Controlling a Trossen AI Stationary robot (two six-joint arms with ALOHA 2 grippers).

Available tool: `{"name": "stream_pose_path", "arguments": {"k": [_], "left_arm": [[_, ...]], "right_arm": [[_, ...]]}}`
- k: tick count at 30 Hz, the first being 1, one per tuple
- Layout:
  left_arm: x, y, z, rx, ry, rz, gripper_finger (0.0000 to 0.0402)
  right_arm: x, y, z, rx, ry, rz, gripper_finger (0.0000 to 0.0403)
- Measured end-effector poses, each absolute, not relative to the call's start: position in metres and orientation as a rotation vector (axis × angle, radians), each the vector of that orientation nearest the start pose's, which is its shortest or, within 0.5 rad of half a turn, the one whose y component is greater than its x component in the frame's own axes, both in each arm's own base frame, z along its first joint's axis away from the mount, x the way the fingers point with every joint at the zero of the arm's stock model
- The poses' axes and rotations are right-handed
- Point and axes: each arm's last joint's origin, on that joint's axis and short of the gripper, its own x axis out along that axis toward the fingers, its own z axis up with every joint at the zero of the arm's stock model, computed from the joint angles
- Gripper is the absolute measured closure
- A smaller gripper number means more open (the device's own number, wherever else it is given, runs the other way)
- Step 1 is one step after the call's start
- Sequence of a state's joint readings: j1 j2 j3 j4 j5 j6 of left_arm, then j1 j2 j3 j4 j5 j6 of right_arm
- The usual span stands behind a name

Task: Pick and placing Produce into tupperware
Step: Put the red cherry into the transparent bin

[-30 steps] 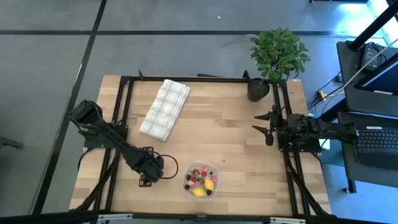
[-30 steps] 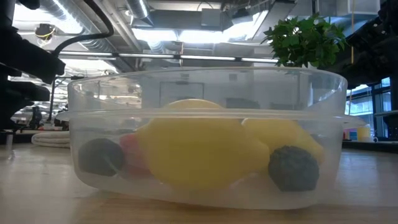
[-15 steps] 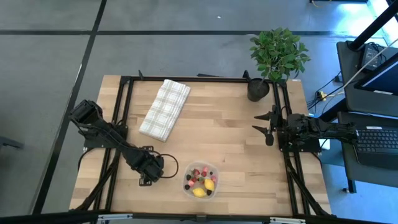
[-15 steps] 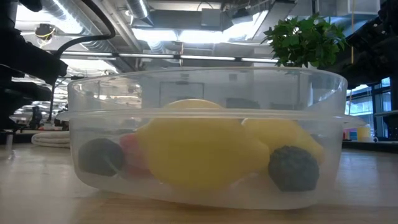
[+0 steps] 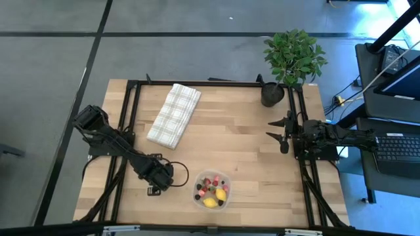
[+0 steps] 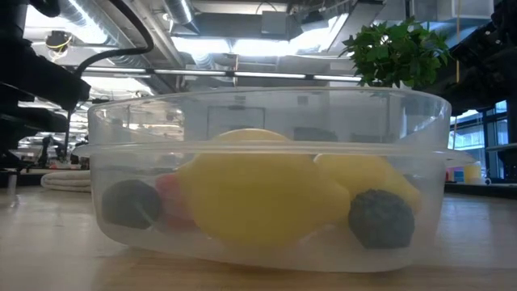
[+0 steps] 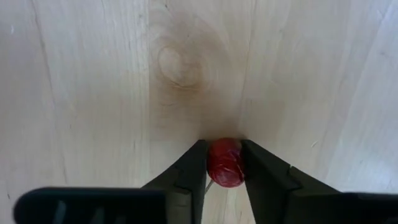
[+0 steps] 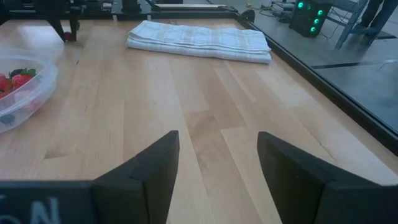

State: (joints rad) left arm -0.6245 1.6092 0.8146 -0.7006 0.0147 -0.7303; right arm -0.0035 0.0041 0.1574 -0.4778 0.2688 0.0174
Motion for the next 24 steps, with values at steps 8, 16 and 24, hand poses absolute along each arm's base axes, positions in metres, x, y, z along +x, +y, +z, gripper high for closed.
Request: {"name": "stream_pose_path", "arguments": {"k": [8,16,24], "left_arm": [[0.216,-0.141,0.152,-0.216,1.486,0.004,0.0339],[0.257,-0.133,0.190,-0.115,1.247,-0.046,0.0338],[0.304,-0.123,0.226,0.050,0.811,-0.215,0.0334]], "right_arm": [[0.080,-0.008,0.171,-0.026,0.321,-0.273,0.0184],[0.080,-0.008,0.171,-0.039,0.322,-0.271,0.0184],[0.080,-0.008,0.171,-0.047,0.322,-0.270,0.0184]]}}
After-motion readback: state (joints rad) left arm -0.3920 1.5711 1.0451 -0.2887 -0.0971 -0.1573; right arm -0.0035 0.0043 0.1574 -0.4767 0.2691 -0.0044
